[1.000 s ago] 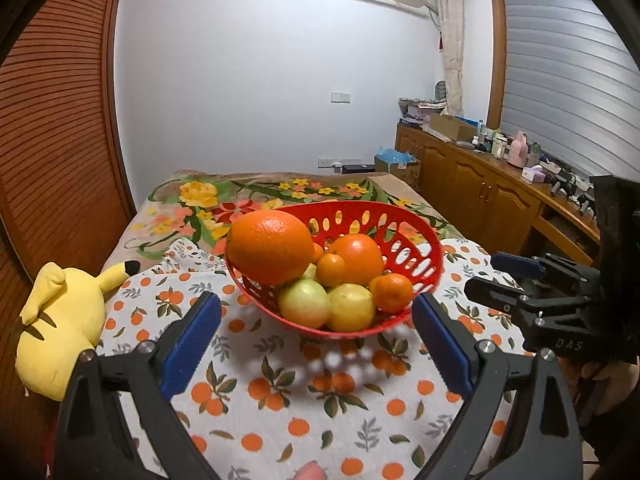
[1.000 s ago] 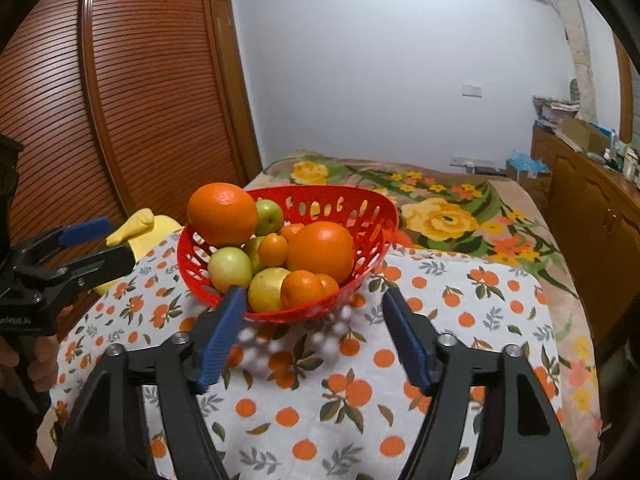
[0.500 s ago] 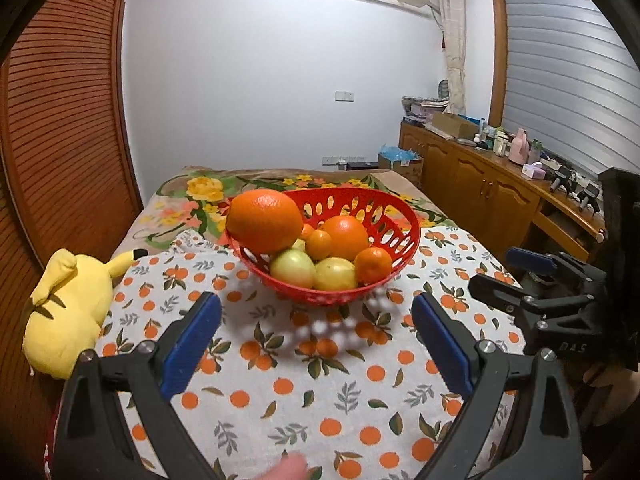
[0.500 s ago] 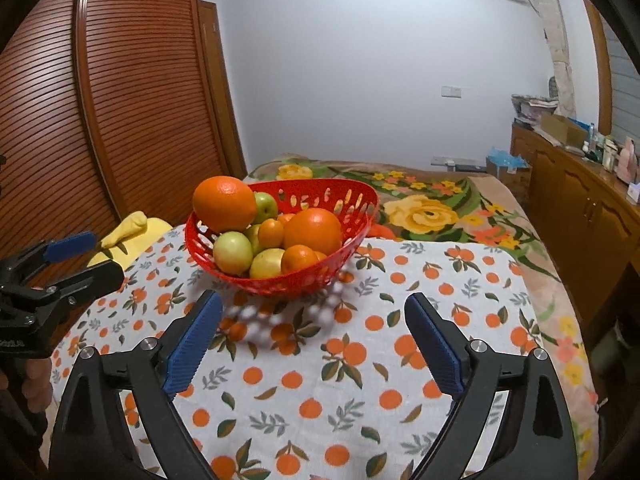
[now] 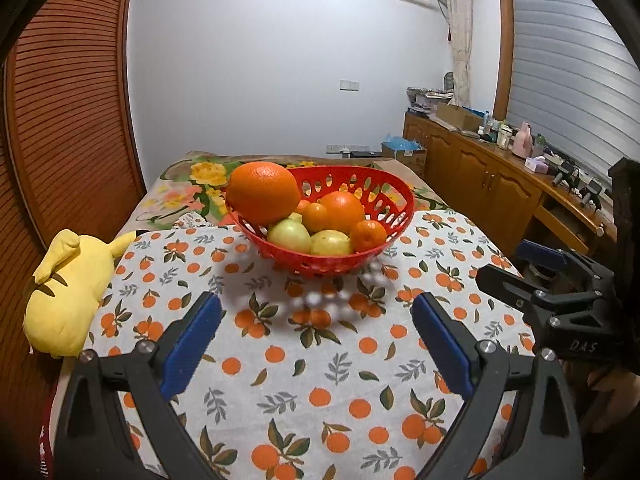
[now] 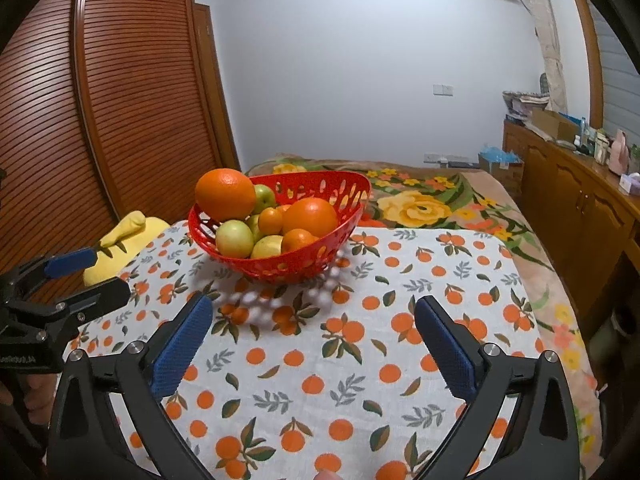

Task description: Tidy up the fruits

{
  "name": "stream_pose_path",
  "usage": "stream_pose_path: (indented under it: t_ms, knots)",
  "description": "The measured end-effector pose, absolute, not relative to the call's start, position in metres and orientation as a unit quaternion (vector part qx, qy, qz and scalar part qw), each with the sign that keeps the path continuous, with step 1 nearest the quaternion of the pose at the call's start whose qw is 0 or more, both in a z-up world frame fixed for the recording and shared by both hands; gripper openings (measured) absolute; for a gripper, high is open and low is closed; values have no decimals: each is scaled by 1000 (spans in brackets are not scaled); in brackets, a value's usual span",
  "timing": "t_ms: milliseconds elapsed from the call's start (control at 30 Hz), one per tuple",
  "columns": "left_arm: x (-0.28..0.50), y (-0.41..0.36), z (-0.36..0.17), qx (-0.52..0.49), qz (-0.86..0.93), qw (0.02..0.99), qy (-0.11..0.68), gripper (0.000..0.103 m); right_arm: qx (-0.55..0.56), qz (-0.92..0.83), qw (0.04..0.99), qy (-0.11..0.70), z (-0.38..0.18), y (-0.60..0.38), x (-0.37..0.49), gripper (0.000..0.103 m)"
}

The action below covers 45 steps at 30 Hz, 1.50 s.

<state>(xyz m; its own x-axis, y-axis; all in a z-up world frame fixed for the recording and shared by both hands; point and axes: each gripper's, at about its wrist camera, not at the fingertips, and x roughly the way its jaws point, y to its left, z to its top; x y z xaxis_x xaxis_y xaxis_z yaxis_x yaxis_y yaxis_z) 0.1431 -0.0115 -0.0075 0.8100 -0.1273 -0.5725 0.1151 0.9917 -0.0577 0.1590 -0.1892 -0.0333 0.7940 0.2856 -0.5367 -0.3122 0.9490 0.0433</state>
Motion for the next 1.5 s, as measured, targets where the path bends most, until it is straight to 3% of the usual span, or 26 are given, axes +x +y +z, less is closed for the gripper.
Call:
stream_pose_path:
  t_ms: [700,1500]
  knots:
    - [94,-5,24,-5,-44,965,259,97,-31,145,967,206,-2,-187,106,103]
    - [90,-3,27,-9,-45,966,256,97,-31,144,968,205,-2,-187,104,103]
